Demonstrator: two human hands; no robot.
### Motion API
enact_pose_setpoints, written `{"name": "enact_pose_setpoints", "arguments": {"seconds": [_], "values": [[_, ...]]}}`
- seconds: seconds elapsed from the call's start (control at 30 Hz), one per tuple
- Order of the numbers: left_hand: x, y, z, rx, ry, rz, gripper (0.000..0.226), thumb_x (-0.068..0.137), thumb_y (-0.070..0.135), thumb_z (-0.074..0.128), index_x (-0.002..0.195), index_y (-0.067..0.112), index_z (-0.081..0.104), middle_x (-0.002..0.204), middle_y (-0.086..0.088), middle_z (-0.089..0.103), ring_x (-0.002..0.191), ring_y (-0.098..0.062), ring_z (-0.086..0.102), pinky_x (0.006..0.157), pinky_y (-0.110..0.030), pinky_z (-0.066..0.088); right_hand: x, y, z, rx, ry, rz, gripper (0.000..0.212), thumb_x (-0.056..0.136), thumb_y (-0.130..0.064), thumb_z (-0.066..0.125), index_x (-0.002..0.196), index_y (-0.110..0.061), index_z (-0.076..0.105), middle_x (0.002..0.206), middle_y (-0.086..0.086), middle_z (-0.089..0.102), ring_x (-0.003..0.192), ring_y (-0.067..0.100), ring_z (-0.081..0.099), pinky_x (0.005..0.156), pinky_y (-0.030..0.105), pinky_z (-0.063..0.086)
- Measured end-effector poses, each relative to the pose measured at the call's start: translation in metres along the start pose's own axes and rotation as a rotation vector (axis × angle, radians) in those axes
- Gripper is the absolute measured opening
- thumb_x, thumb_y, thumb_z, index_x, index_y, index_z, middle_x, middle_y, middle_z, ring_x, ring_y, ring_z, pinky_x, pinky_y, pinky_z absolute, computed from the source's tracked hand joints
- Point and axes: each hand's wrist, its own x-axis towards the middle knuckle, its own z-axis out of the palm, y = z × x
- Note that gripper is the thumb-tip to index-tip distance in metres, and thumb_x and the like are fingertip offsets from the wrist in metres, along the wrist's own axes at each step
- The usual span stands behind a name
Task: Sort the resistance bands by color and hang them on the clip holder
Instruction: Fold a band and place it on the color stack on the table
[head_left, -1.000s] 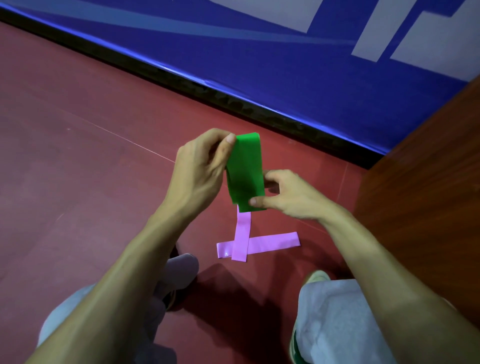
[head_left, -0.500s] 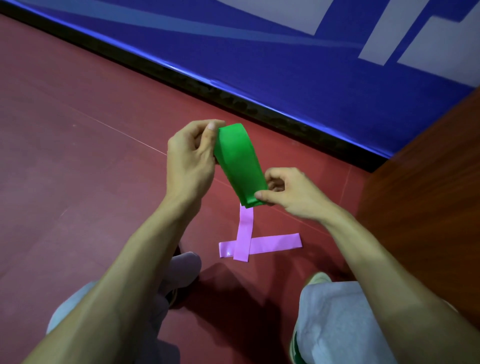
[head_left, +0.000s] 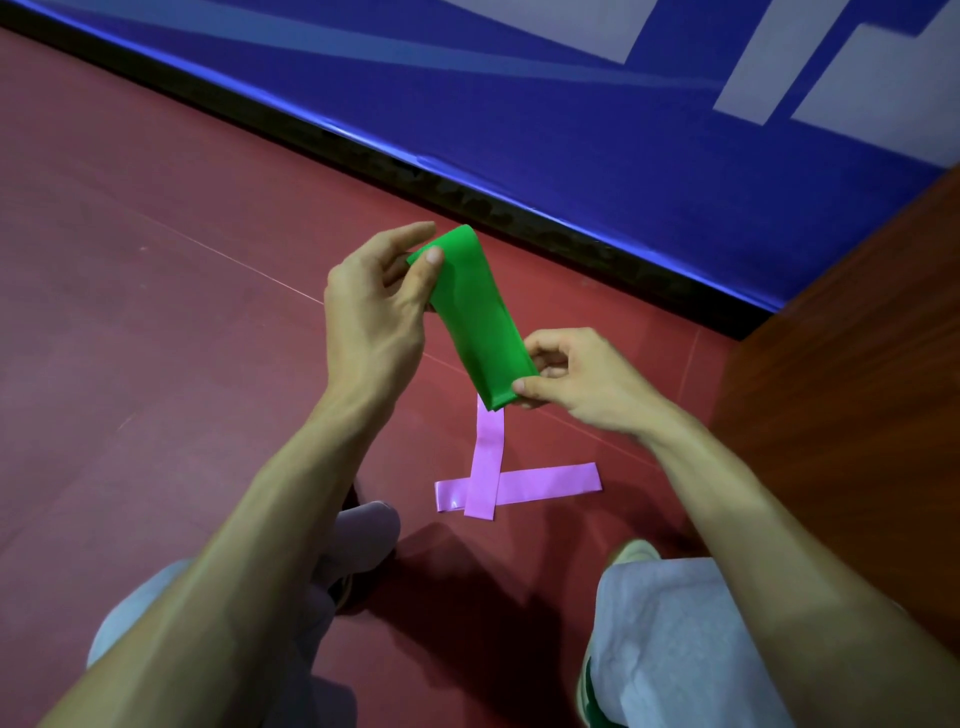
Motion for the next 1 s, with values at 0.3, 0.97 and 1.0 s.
{"name": "enact_pose_setpoints", "arguments": {"seconds": [0.3, 0.97, 1.0], "values": [[-0.011, 0.008, -0.004, 0.083, -0.011, 0.171, 0.018, 0.09, 0.008, 0.062, 0.1, 0.023, 0.068, 0.084, 0.012, 0.066, 0.075, -0.002, 0.063, 0.067, -0.019, 0.054, -0.005, 0.001, 0.006, 0.002, 0.011, -0.005, 0.031, 0.082, 0.012, 0.063, 0.079, -0.018, 0.063, 0.075, 0.003, 0.069, 0.064, 0.007, 0.068, 0.068, 0.021, 0.055], [-0.099, 0.221, -0.035, -0.016, -0.431, 0.511, 0.032, 0.088, 0.013, 0.066, 0.114, 0.027, 0.051, 0.075, -0.004, 0.066, 0.073, -0.029, 0.065, 0.068, -0.046, 0.054, -0.204, -0.23, -0.079, -0.327, 0.461, -0.503, 0.004, 0.084, -0.023, 0.072, 0.082, -0.027, 0.071, 0.074, -0.007, 0.071, 0.071, 0.004, 0.063, 0.071, 0.024, 0.051], [-0.105, 0.233, -0.035, -0.014, -0.44, 0.529, 0.033, 0.088, 0.012, 0.066, 0.116, 0.024, 0.051, 0.075, -0.003, 0.066, 0.073, -0.026, 0.066, 0.069, -0.043, 0.054, -0.215, -0.238, -0.084, -0.354, 0.478, -0.51, 0.006, 0.083, -0.022, 0.073, 0.08, -0.027, 0.071, 0.072, -0.008, 0.07, 0.068, 0.003, 0.062, 0.069, 0.023, 0.051]]}}
